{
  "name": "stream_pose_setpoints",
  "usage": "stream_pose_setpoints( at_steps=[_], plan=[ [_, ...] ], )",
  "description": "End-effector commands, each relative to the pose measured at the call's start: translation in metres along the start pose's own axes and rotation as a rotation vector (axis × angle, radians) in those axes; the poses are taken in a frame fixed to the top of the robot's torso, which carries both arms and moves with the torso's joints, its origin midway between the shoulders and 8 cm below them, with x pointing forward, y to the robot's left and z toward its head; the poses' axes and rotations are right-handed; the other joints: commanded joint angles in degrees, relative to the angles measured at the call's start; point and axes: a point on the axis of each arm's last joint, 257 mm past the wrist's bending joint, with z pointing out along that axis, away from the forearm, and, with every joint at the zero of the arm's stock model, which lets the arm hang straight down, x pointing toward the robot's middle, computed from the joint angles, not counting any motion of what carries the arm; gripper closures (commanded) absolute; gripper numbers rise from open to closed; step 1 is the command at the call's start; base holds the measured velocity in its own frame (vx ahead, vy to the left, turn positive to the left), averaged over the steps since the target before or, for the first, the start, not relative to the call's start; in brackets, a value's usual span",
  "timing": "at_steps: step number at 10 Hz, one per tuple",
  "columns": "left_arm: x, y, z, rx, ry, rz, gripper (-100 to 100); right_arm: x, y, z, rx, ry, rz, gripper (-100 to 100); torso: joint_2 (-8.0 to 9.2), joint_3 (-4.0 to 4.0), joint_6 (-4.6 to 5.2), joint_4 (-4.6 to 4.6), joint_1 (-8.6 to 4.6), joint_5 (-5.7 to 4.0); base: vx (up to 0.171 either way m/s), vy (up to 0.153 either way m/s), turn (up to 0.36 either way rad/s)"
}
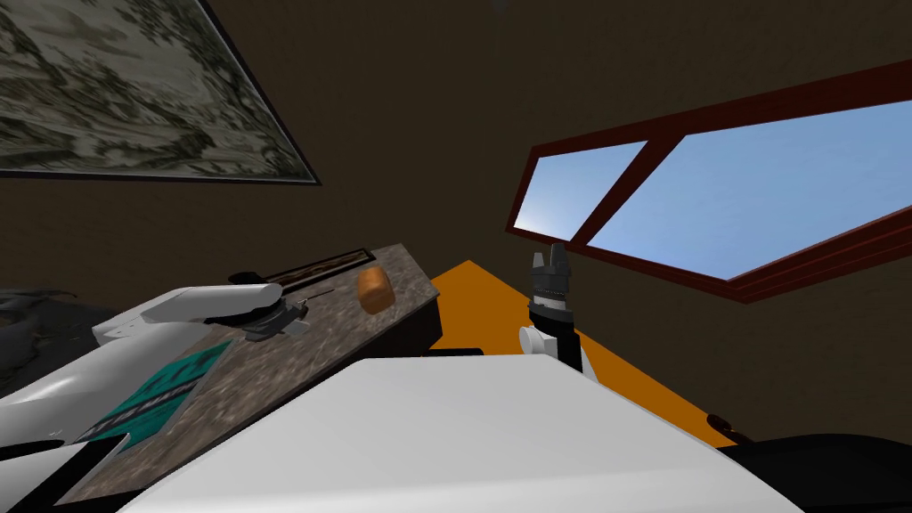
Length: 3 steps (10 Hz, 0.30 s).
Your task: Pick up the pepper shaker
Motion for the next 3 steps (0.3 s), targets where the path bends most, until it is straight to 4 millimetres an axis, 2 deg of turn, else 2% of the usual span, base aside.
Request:
stream_pose_setpoints(
  at_steps=[1, 2, 3],
  plan=[
    [0.0024, -0.0082, -0.0053, 0.017, -0.005, 0.018, 100, 0.0, 0.0, 0.0, 0.0, 0.0, 0.0, 0, 0.0, 0.0, 0.0, 0.0, 0.0, 0.0, 0.0, 0.0, 0.0],
    [0.001, -0.0039, -0.0025, 0.008, -0.002, 0.009, 100, 0.0, 0.0, 0.0, 0.0, 0.0, 0.0, 0, -0.01, 0.0, 0.04, 0.02, -0.05, -0.03, 0.0, 0.0, 0.0],
    [0.0009, -0.0046, -0.0029, 0.009, -0.002, 0.011, 0, 0.0, 0.0, 0.0, 0.0, 0.0, 0.0, 0, 0.0, 0.01, 0.02, 0.02, -0.05, -0.02, 0.0, 0.0, 0.0]
  ],
)
